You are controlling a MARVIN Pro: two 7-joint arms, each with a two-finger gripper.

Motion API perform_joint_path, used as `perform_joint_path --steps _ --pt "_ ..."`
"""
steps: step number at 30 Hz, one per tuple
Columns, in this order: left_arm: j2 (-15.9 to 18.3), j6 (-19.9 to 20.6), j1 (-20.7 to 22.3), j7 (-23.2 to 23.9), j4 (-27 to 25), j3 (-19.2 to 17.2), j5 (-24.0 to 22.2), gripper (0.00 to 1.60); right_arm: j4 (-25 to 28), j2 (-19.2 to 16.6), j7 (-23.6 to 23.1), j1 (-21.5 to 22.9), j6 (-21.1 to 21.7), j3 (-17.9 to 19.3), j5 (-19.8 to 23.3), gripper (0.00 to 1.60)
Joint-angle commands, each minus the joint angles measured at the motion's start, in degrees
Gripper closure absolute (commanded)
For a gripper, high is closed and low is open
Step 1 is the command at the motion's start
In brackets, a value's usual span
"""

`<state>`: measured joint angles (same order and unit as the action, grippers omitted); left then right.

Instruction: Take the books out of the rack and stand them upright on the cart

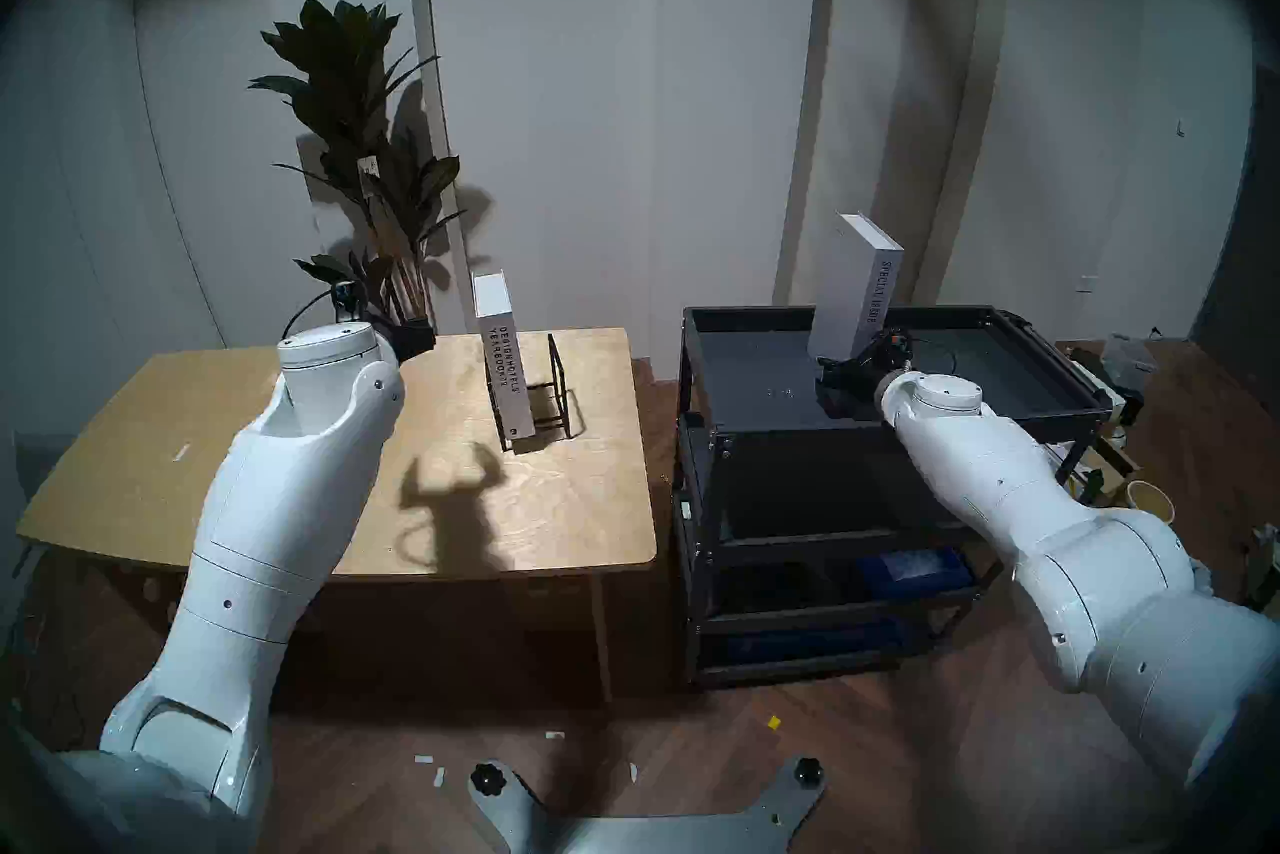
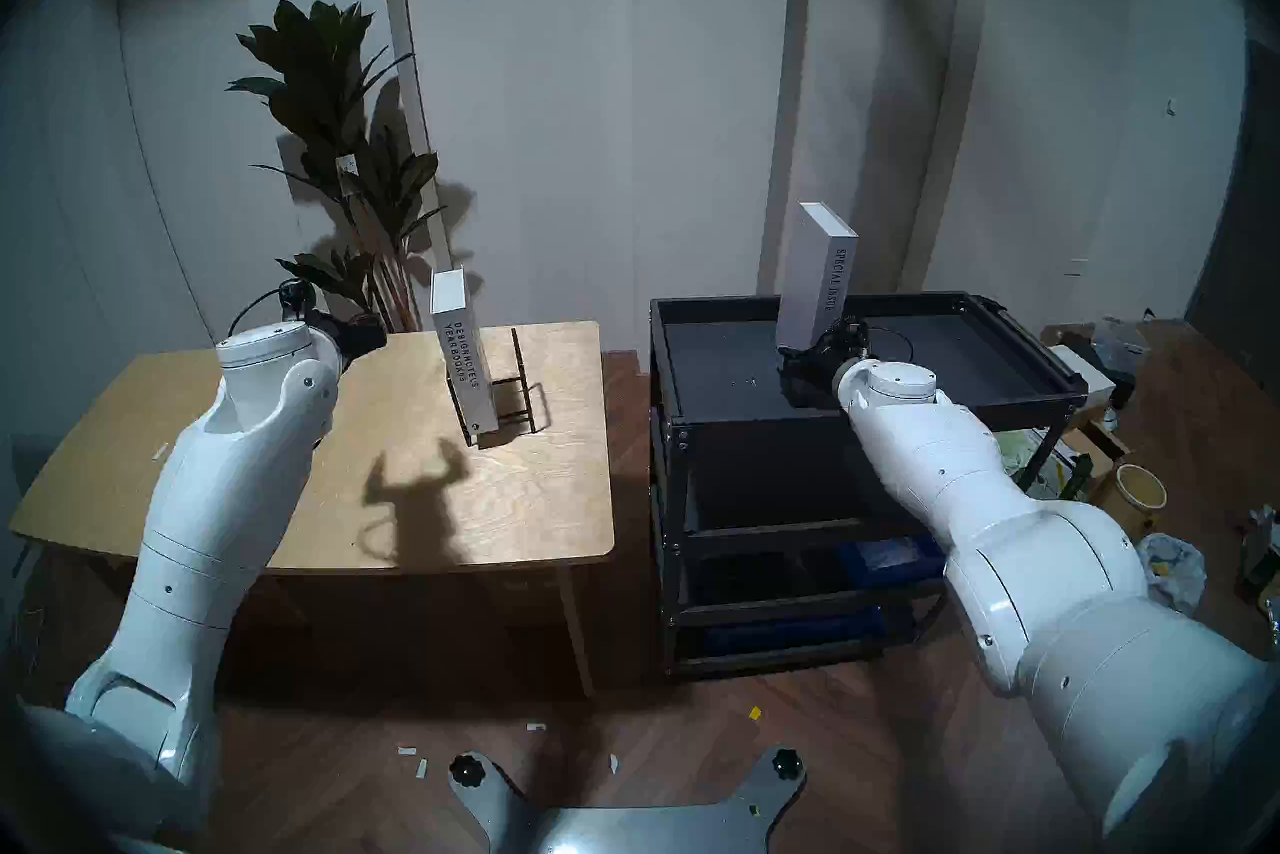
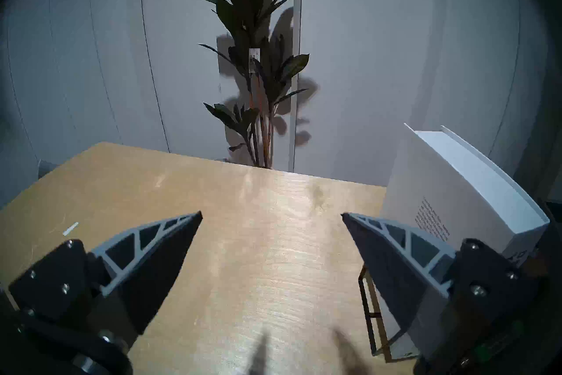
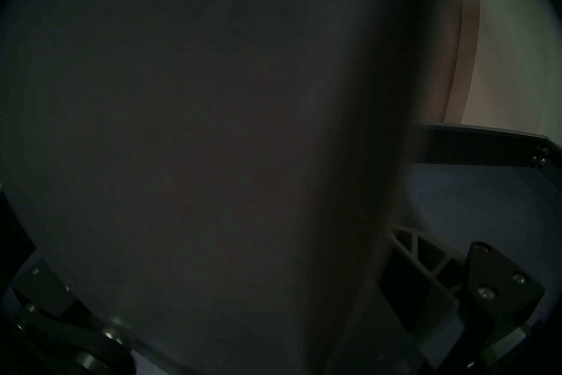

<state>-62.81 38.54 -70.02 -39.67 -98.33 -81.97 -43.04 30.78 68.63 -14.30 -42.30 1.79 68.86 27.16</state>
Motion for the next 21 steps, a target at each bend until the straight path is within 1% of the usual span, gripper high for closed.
perform_joint_path --steps 1,2,3,5,8,11,12,14,15,18,19,21 --pt "0.12 -0.78 0.37 1.00 -0.60 -0.40 -0.28 0.00 5.88 1.37 -0.78 5.92 -2.15 1.33 0.74 0.00" --pt "0.13 -0.82 0.35 1.10 -0.59 -0.42 -0.29 0.00 6.73 1.27 -0.81 6.79 -2.09 1.19 0.71 0.00" --pt "0.14 -0.87 0.31 1.24 -0.59 -0.44 -0.30 0.00 5.24 1.44 -0.90 5.32 -2.18 1.49 0.84 0.00" --pt "0.17 -0.97 0.25 1.50 -0.57 -0.47 -0.33 0.00 6.09 1.34 -0.98 6.19 -2.13 1.38 0.85 0.00" --pt "0.21 -1.10 0.18 1.89 -0.53 -0.53 -0.40 0.00 5.51 1.40 -1.17 5.64 -2.16 1.54 1.00 0.00" --pt "0.27 -1.26 0.10 2.30 -0.49 -0.58 -0.49 0.00 6.26 1.32 -1.32 6.43 -2.11 1.49 1.06 0.00" --pt "0.27 -1.29 0.07 2.44 -0.48 -0.59 -0.55 0.00 5.62 1.38 -1.38 5.80 -2.15 1.63 1.13 0.00" --pt "0.33 -1.38 -0.02 2.76 -0.48 -0.61 -0.64 0.00 6.20 1.33 -1.58 6.41 -2.17 1.57 1.20 0.00" --pt "0.36 -1.45 -0.10 2.96 -0.47 -0.62 -0.69 0.00 5.34 1.39 -1.63 5.56 -2.20 1.76 1.32 0.00" --pt "0.43 -1.72 -0.32 3.39 -0.50 -0.71 -0.81 0.00 6.39 1.40 -1.81 6.42 -2.09 1.68 1.51 0.00" --pt "0.44 -1.87 -0.38 3.56 -0.56 -0.80 -0.87 0.00 5.32 1.54 -1.90 5.58 -2.13 1.84 1.62 0.00" --pt "0.53 -2.18 -0.48 3.78 -0.65 -0.95 -0.86 0.00 5.76 1.55 -2.01 6.05 -2.14 1.79 1.70 0.00"
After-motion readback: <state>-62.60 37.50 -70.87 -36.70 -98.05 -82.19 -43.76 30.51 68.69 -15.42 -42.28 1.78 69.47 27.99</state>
